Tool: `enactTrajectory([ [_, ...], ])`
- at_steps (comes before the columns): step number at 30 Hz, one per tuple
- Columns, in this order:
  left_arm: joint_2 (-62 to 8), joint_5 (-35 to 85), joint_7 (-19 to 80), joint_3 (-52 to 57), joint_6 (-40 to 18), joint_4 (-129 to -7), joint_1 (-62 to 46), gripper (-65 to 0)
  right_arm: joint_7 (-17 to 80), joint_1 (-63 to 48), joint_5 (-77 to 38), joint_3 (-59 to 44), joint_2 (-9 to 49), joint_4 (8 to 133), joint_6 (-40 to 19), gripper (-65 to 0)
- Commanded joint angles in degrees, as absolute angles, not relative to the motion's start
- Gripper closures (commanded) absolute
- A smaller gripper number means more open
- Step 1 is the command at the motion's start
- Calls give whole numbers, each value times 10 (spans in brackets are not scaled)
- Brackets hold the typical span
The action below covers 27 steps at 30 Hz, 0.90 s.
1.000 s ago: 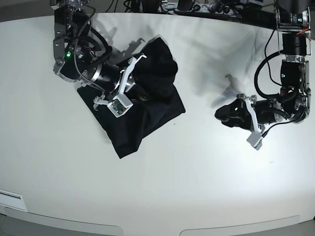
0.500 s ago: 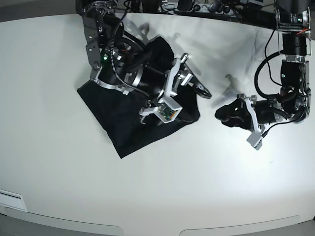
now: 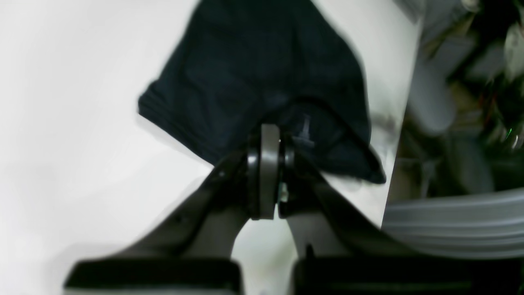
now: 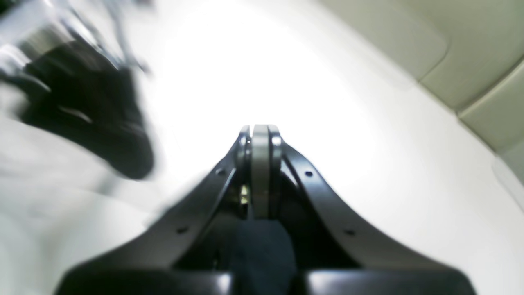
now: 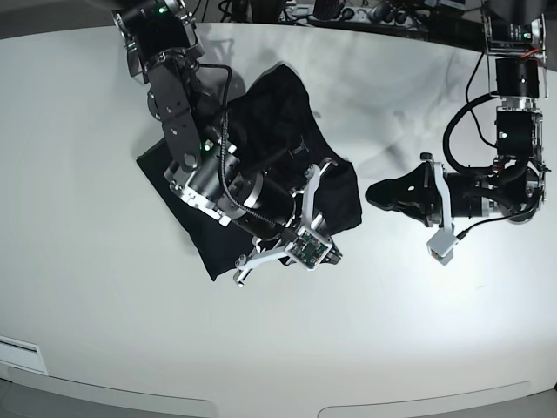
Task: Fold the T-shirt properly
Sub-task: 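Press and square the folded bundle with both grippers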
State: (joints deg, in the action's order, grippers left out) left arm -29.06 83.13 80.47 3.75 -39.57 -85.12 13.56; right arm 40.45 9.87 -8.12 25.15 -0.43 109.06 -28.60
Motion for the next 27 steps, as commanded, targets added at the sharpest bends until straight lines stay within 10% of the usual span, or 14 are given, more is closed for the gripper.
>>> enactTrajectory([
  [1, -292, 850, 800, 41, -400, -880, 149, 0, 384, 132, -85, 250, -1, 1071, -281, 0],
  [10, -226, 826, 800, -44, -400, -1029, 69, 0, 381, 265, -90, 250, 36, 827, -305, 0],
  [27, -206, 355, 542, -229, -400, -879, 69, 0, 449, 177, -266, 250, 202, 781, -355, 0],
])
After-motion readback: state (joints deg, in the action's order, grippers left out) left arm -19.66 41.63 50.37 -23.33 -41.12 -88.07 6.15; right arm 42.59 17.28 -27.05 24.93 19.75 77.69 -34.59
